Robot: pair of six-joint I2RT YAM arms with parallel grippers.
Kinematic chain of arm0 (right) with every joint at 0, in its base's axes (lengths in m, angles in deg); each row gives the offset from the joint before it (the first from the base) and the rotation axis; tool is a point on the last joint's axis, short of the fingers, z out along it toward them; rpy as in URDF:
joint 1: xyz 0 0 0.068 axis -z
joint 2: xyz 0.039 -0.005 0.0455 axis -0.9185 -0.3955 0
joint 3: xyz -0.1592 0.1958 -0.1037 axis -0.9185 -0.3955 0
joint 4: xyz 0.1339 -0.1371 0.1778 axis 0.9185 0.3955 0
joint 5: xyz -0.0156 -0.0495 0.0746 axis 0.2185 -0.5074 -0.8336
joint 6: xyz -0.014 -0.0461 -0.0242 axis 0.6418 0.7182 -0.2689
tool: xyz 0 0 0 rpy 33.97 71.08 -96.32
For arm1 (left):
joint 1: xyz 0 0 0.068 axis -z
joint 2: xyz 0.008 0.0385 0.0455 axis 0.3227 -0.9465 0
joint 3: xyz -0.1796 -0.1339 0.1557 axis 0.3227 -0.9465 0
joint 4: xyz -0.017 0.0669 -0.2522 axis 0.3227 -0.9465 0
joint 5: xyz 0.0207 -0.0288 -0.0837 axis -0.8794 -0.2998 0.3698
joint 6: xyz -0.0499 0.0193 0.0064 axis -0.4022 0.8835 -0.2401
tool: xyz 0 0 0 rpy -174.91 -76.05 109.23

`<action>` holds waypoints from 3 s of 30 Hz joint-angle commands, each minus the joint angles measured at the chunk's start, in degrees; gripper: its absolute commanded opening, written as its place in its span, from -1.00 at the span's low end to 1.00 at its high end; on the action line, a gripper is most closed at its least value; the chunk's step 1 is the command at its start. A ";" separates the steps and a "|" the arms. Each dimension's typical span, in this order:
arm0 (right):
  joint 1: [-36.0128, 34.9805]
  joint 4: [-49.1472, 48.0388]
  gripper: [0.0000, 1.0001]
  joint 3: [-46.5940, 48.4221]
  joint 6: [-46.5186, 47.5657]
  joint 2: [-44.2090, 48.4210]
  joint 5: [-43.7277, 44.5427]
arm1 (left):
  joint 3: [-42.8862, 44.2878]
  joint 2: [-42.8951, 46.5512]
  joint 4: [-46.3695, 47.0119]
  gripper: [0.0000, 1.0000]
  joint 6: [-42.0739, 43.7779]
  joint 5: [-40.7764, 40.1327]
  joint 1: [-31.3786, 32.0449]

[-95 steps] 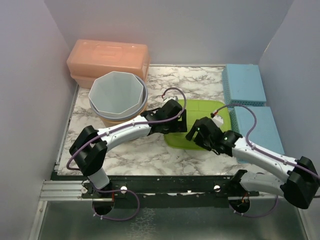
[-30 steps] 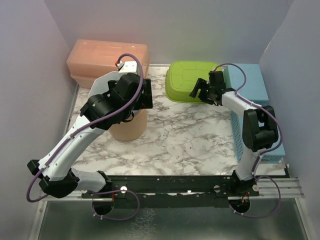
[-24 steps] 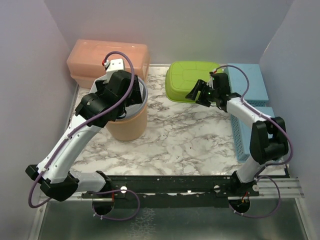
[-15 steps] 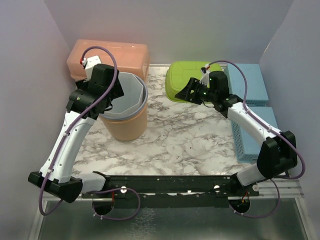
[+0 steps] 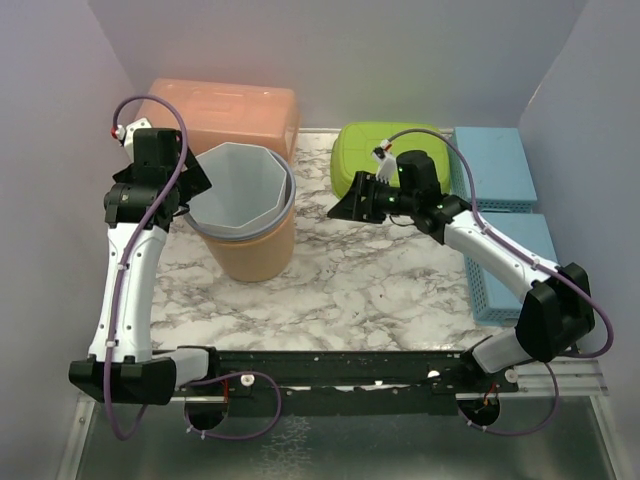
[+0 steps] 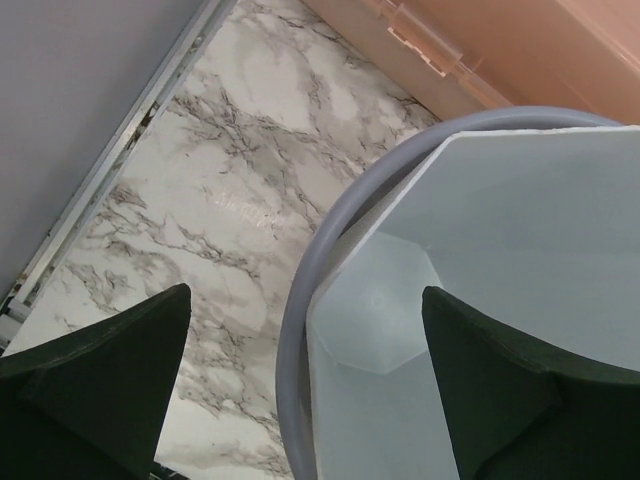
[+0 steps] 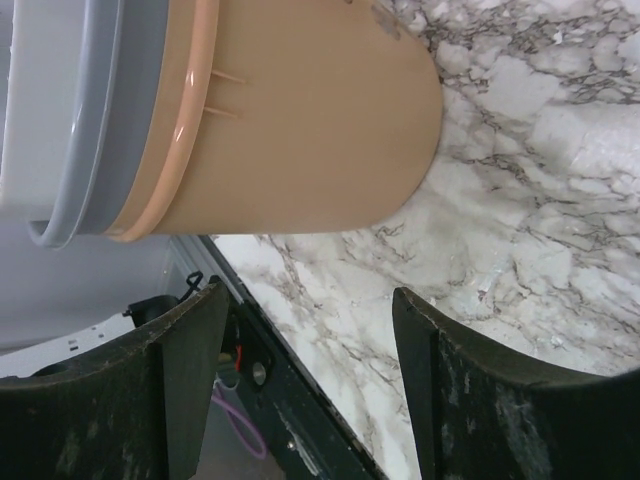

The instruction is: Turn the large container upside down

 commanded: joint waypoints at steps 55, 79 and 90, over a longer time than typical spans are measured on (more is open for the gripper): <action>-10.01 4.21 0.46 4.84 -5.57 -11.24 2.89 | -9.26 2.27 6.82 -0.63 3.14 15.53 -1.56; -15.37 -6.34 0.45 22.70 -13.03 -34.94 -12.24 | 3.26 0.27 9.46 -1.00 1.06 0.74 -2.21; -14.70 1.34 0.50 8.82 -7.82 -17.26 8.21 | 5.19 6.22 11.27 -1.00 -2.53 5.24 -2.32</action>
